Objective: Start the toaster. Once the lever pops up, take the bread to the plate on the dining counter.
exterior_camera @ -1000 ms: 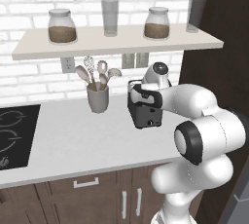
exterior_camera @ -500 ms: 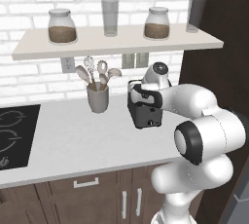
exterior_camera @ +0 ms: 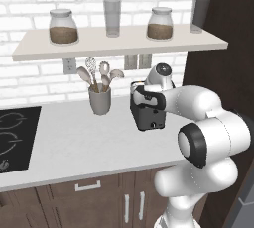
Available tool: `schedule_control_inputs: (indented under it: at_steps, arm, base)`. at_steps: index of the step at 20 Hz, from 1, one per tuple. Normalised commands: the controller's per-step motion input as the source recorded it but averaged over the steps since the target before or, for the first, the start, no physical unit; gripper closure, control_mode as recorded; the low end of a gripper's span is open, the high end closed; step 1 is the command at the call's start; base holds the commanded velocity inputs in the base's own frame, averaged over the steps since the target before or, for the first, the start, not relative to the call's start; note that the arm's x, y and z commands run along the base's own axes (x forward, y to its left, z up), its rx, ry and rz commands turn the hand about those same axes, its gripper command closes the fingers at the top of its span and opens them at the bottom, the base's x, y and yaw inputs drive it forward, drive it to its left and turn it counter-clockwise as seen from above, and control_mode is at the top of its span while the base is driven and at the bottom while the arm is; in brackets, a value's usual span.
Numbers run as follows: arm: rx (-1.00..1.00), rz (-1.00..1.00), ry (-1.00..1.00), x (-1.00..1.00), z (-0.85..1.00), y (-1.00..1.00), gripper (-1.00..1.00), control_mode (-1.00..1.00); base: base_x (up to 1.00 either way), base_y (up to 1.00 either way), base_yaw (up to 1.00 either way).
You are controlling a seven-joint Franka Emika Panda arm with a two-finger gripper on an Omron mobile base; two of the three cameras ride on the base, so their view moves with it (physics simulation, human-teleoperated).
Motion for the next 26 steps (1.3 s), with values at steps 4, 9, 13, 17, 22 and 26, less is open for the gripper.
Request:
schedule_control_inputs:
  at_steps: [4,9,13,17,22,26]
  arm:
    - [0.00,0.00,0.00,0.00,0.00,0.00,-1.00,-1.00]
    - [0.00,0.00,0.00,0.00,0.00,0.00,-1.00,-1.00]
    - [0.00,0.00,0.00,0.00,0.00,0.00,-1.00,-1.00]
    - [0.00,0.00,0.00,0.00,0.00,0.00,-1.00,-1.00]
    - [0.00,0.00,0.00,0.00,0.00,0.00,-1.00,-1.00]
    - [0.00,0.00,0.00,0.00,0.00,0.00,-1.00,-1.00]
  base:
    - [0.00,0.00,0.00]
    - [0.00,0.00,0.00]
    - [0.00,0.00,0.00]
    - [0.00,0.00,0.00]
    - [0.00,0.00,0.00]
    - [0.00,0.00,0.00]
